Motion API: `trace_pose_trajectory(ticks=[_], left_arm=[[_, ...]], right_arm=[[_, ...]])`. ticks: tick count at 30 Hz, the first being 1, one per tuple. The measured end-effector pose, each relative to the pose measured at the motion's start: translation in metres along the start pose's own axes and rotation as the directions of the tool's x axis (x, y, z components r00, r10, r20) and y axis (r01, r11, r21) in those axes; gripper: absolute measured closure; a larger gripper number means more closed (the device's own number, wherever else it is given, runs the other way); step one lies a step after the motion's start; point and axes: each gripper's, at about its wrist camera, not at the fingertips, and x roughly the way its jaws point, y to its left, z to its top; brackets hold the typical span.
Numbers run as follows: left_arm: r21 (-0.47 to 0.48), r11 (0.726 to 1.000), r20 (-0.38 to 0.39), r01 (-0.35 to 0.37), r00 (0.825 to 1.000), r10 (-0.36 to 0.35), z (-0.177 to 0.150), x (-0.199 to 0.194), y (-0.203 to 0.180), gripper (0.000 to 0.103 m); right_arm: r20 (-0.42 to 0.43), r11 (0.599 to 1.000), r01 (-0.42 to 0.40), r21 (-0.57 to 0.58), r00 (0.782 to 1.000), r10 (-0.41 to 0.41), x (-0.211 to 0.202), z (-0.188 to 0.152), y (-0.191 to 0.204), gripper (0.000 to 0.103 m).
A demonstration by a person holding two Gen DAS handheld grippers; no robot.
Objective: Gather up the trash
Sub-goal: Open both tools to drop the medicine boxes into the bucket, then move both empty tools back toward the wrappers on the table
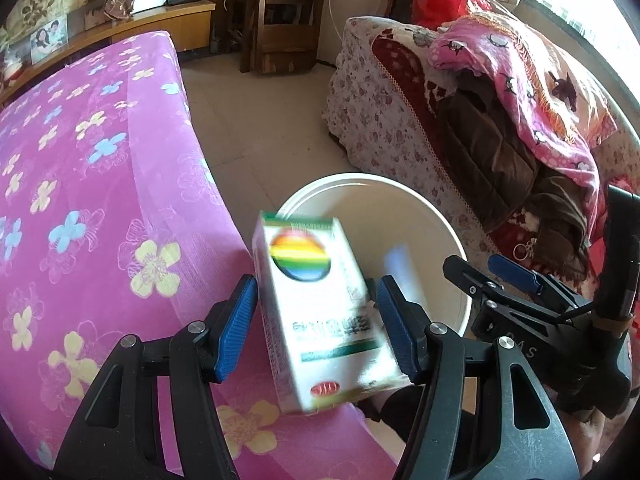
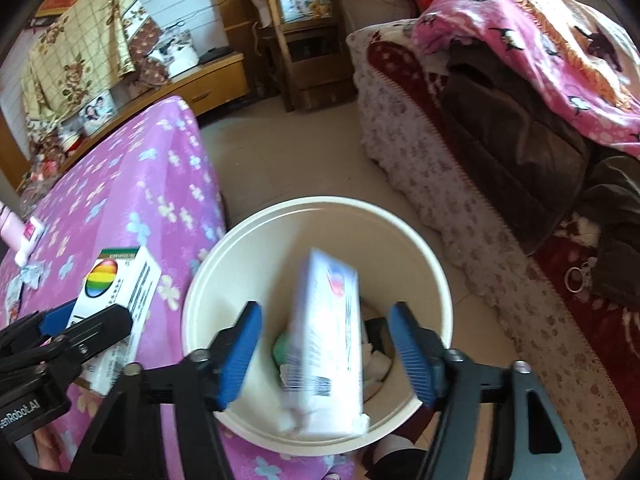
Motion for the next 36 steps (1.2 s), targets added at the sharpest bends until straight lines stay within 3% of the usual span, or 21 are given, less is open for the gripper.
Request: trace_pose_trajectory(ticks=[12,36], left_arm=[[-0.017,1.000,0.008,-0.011,1.000,0.011,-0.005,-0.009,0.008,0.038],[-0.051,0.983,0.069,-0.177,0.981,0.180,-0.037,-0.055,0.056,0.038]], right_arm=[[-0.017,1.000,-0.020,0.017,1.000,0.021,0.001,-0.001,0.000,0.037],[0.011,0.994,-0.088,-0.061,0.996,0.089,-0.018,-0.016,0.045,0.033]])
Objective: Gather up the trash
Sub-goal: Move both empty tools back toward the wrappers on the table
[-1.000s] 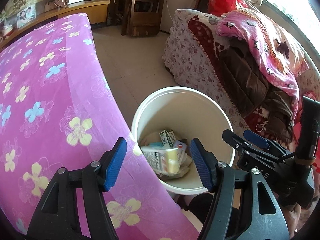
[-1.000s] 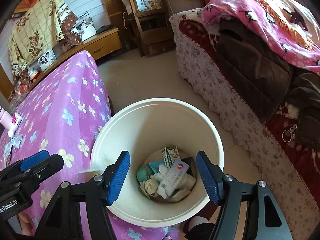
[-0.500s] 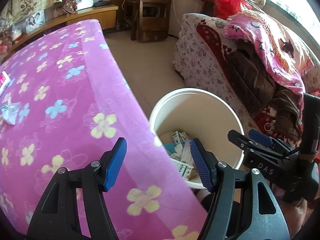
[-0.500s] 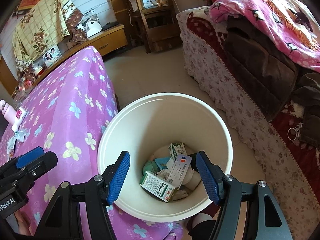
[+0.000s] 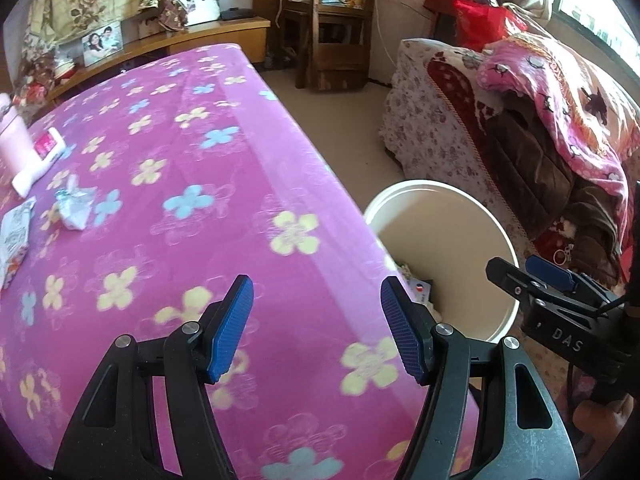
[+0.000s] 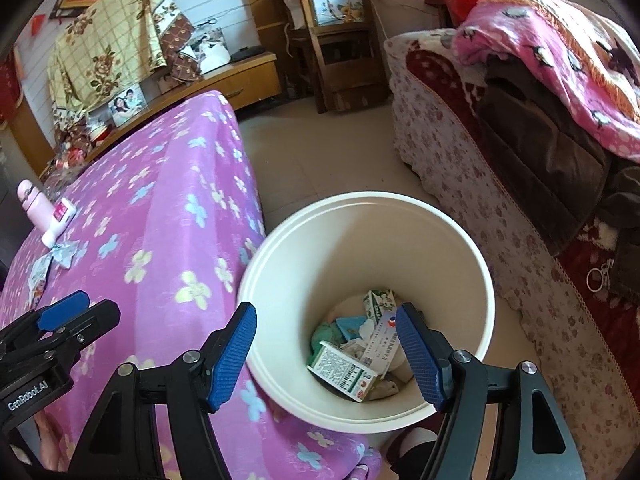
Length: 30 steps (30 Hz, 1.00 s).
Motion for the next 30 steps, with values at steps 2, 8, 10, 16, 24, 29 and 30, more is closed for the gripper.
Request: trace_pose_trajectory(ticks=[2,8,10,16,24,29,30], left_arm=[[-0.009,1.000,0.003,-0.009,1.000,0.009,-0.002,-0.004,0.007,0.038],[-0.023,0.998,0.022,-0.058,0.998,0.058,-0.010,-0.019,0.033,0.038],[-0.029,0.996,0.029,-0.079,0.996,0.080,-0.013,-0.024,0.044,0.038],[-0.082,0.989,0.035,-0.123,0.991,0.126,-0.023,-0.039,0.083,0.038],[-0.157,0.975,0.045,-0.157,0.985,0.166,-0.032,-0.058,0.133,0.038],[-0.205,0.964,0.040,-0.170,0.983,0.182,-0.041,-0.068,0.169,0.038],[-0.217,0.961,0.037,-0.171,0.982,0.183,-0.042,-0.069,0.177,0.038]], right_arm=[[0.004,1.000,-0.006,-0.012,1.000,0.006,-0.002,-0.001,0.008,0.032],[0.000,0.998,-0.021,-0.056,1.000,0.021,-0.004,-0.005,0.033,0.032],[0.001,0.997,-0.029,-0.072,1.000,0.030,-0.005,-0.006,0.043,0.032],[0.004,0.991,-0.064,-0.120,0.998,0.065,-0.007,-0.009,0.081,0.031],[-0.013,0.973,-0.115,-0.198,0.993,0.114,-0.002,-0.012,0.141,0.031],[-0.036,0.962,-0.143,-0.234,0.990,0.138,0.002,-0.015,0.173,0.031],[-0.042,0.959,-0.149,-0.241,0.989,0.143,0.003,-0.015,0.179,0.030]])
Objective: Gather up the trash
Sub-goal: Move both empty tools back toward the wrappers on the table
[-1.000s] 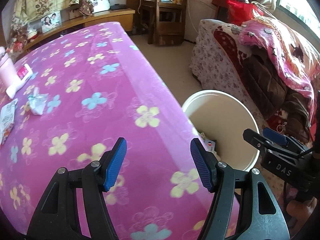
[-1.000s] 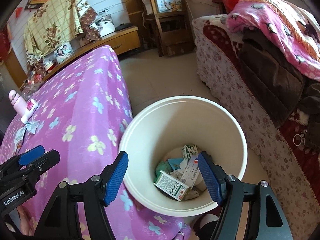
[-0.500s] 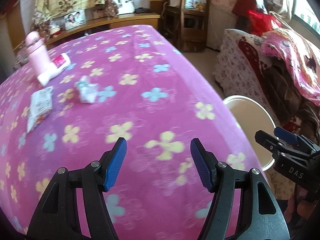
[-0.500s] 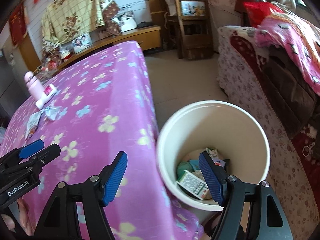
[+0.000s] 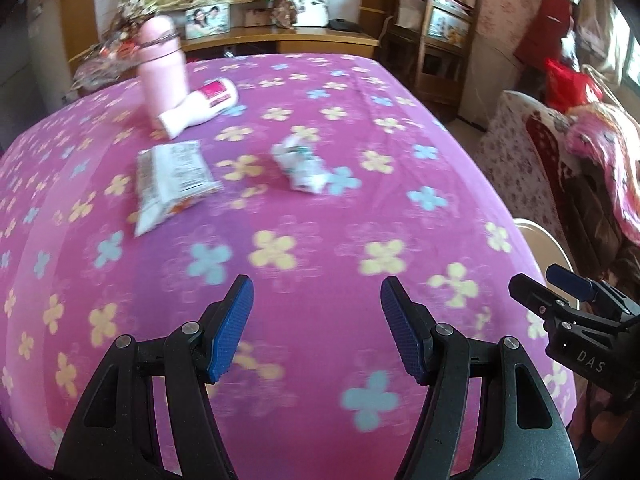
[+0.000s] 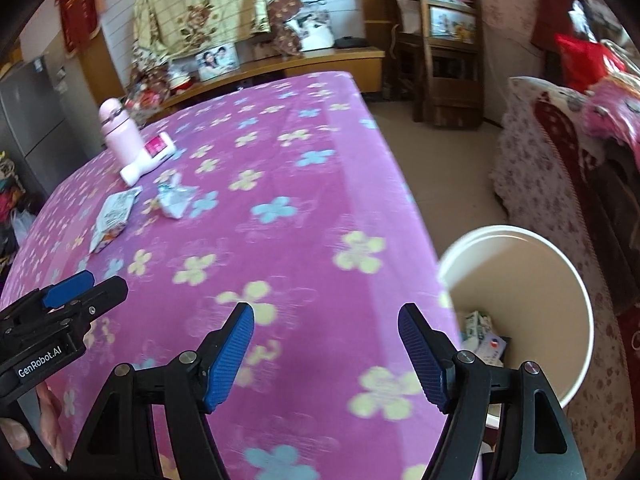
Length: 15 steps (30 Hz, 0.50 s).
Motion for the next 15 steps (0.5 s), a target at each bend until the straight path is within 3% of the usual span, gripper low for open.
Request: trace_pose_trajectory(ticks=[7,15], left_arm=[[-0.114,0.993,-0.018,-0.014,1.000,0.012,0.007,0.004,0.067,0.038],[-0.204,0.979,-0.028,-0.009,1.000,0.003,0.033,0.015,0.116,0.038]], right_arm=[[-0.028,0.997,-0.043,-0.062,0.999,0.042,0.018,0.012,0.039,0.028],[-0.072,0.988,-0.123,-0.097,0.991,0.116,0.051,0.042,0.081,0.028]])
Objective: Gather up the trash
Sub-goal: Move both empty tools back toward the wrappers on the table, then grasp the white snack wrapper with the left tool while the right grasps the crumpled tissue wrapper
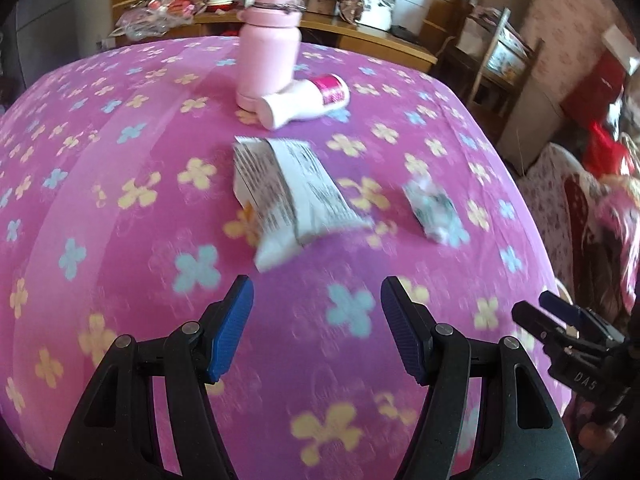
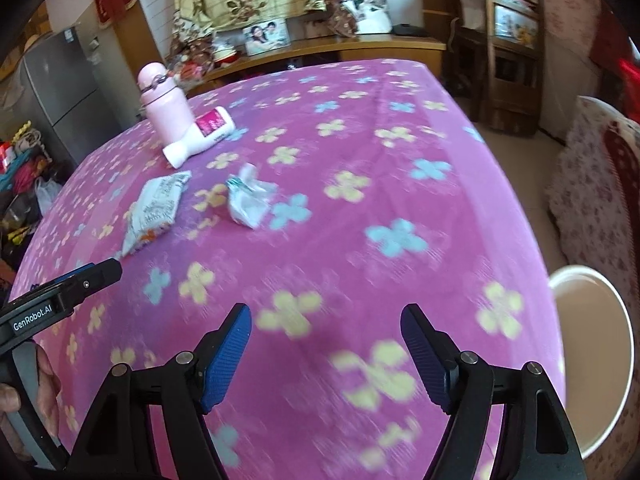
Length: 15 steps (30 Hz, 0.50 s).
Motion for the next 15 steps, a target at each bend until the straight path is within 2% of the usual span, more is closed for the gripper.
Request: trace_pose_trajectory(ticks=[7,15], left_arm=[[-0.062,0.998,-0.023,-0.015,1.000,0.014,0.038,0.034,0.017,0.038],[-0.069,0.996,-0.045,-0.063,0.997,0.060,0.059,0.076,0.016,0.038]], right_arm=[[-0.012,0.997,-0.074,-0.015,0.997,0.074,0.035,0.044,0.019,0.028],[-0.027,0.995,-0.082,-0.058,0.996,0.080,0.073,0.074,0.032,0.027]])
